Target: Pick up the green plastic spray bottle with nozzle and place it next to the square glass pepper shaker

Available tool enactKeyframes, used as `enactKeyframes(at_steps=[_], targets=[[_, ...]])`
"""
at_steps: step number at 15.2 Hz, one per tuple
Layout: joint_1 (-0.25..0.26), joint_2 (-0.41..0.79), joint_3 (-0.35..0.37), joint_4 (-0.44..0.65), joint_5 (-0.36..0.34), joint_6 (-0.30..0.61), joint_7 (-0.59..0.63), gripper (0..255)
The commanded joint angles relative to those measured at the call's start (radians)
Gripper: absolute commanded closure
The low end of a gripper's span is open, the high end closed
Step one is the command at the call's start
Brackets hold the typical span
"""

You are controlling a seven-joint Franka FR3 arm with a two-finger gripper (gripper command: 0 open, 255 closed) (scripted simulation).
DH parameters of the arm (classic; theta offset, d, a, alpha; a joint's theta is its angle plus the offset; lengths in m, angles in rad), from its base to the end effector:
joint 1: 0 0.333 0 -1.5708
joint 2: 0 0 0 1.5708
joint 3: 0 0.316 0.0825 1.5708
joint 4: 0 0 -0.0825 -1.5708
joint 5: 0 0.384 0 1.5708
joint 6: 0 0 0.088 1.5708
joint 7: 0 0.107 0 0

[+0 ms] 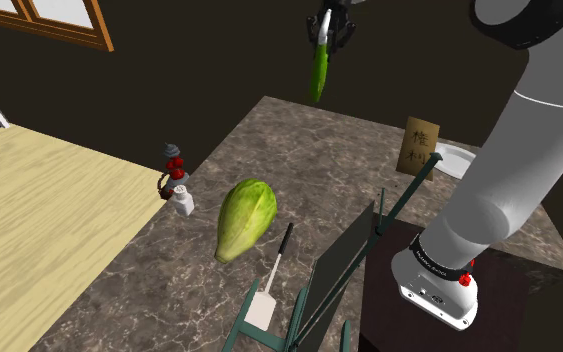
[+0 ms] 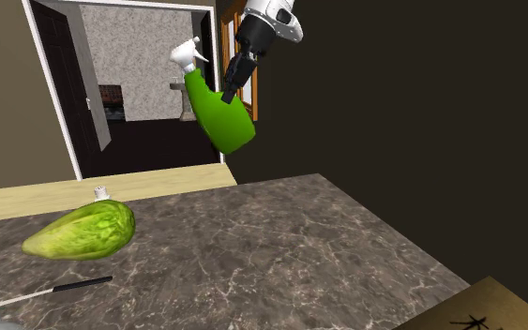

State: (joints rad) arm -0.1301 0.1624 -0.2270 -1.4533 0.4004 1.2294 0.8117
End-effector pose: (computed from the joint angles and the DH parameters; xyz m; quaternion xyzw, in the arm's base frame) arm 0.5464 -0.1385 0.5750 -0.8206 0.5095 0.2224 0.1321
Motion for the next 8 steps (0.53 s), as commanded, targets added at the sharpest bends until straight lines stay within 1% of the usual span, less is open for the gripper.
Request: enactKeyframes(at_steps=[1,8], targets=[[0.028,-0.002,0.020,-0.026,0.011,0.041,0.038,255],[0.118,0.028,0.086,-0.058,0.048,0.160,0.158,255]])
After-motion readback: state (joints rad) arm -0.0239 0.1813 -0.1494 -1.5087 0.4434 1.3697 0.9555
